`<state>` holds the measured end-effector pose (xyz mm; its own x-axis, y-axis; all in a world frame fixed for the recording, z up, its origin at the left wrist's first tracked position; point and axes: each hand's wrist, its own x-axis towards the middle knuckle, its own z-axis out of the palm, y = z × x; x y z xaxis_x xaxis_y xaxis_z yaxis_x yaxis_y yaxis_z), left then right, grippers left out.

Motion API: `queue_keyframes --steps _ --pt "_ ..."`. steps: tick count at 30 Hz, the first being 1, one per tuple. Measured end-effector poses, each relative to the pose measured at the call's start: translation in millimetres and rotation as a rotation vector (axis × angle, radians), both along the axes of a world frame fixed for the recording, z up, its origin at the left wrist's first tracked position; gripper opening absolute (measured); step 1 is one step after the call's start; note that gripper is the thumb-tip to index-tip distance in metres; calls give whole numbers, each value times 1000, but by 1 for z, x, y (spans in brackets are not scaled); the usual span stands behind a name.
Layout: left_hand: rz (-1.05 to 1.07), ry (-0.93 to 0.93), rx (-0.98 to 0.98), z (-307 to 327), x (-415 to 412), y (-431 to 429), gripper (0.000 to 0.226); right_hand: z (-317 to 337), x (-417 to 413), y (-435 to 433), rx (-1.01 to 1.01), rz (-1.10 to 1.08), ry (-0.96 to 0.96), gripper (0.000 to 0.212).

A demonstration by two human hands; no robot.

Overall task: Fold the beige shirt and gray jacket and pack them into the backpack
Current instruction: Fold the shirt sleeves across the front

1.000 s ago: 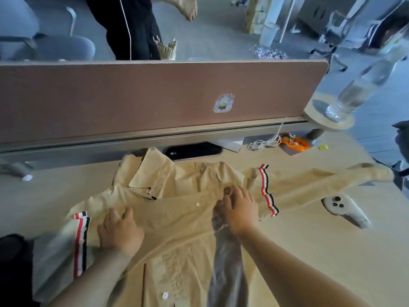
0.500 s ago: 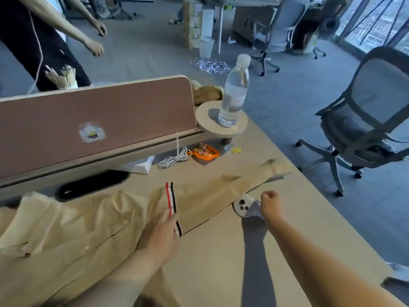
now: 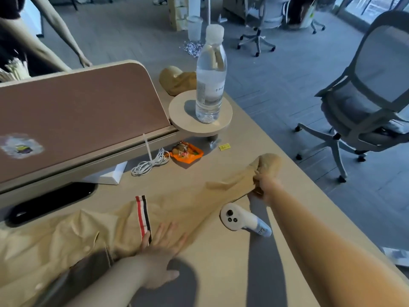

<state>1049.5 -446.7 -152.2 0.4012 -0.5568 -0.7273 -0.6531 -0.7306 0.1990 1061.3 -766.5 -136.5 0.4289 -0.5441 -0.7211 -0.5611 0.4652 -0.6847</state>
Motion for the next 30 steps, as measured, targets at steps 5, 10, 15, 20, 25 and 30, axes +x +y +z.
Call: queue_keyframes --steps 5,10,15,20,25,30 --pt "528 404 -397 26 17 -2 24 20 -22 36 257 -300 -472 23" --pt "1224 520 -830 71 24 50 20 77 -15 107 157 -148 -561 28" --pt "1564 600 -1099 106 12 154 31 121 -28 257 -308 294 -498 25" --pt "1843 642 -1320 123 -25 288 55 130 -71 432 -535 853 -628 23" --pt "2045 759 -1545 109 -84 432 77 80 -110 570 -819 1391 -816 54" --pt "2235 568 -1121 82 -116 486 64 26 -126 622 -990 1911 -379 71"
